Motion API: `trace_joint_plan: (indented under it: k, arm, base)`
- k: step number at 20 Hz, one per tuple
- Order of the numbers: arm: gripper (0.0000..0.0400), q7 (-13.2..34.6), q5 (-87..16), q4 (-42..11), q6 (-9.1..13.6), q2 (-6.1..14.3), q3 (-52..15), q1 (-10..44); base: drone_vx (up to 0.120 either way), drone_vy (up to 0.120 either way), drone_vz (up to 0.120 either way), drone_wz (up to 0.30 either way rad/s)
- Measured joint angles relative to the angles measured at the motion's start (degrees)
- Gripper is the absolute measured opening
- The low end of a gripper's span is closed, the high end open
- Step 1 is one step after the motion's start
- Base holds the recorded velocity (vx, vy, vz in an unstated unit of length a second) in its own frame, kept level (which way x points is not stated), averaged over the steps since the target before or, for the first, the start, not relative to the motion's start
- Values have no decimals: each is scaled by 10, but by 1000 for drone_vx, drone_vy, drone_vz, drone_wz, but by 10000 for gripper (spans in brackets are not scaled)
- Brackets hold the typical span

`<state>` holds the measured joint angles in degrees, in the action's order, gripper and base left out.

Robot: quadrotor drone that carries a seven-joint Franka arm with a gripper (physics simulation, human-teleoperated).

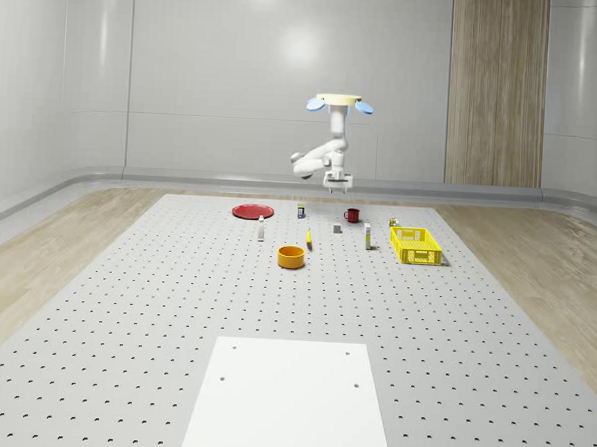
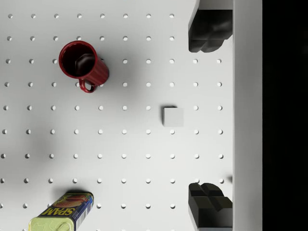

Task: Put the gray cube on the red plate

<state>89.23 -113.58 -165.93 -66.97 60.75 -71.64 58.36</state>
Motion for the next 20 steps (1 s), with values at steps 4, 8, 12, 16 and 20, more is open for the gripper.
trace_joint_plan:
  k: [4,8,12,16,20]
  arm:
    - [400,9,4,0,-7,14,-7,11]
    - [400,15,9,1,-16,27,-13,19]
    - [400,20,15,2,-25,39,-18,25]
    - [400,25,21,3,-36,51,-22,30]
    - [400,29,27,3,-46,62,-26,34]
  base:
    - [70,0,-120,0]
    - [0,0,-120,0]
    - [10,0,-120,0]
    - [60,0,-120,0]
    - [0,0,-120,0]
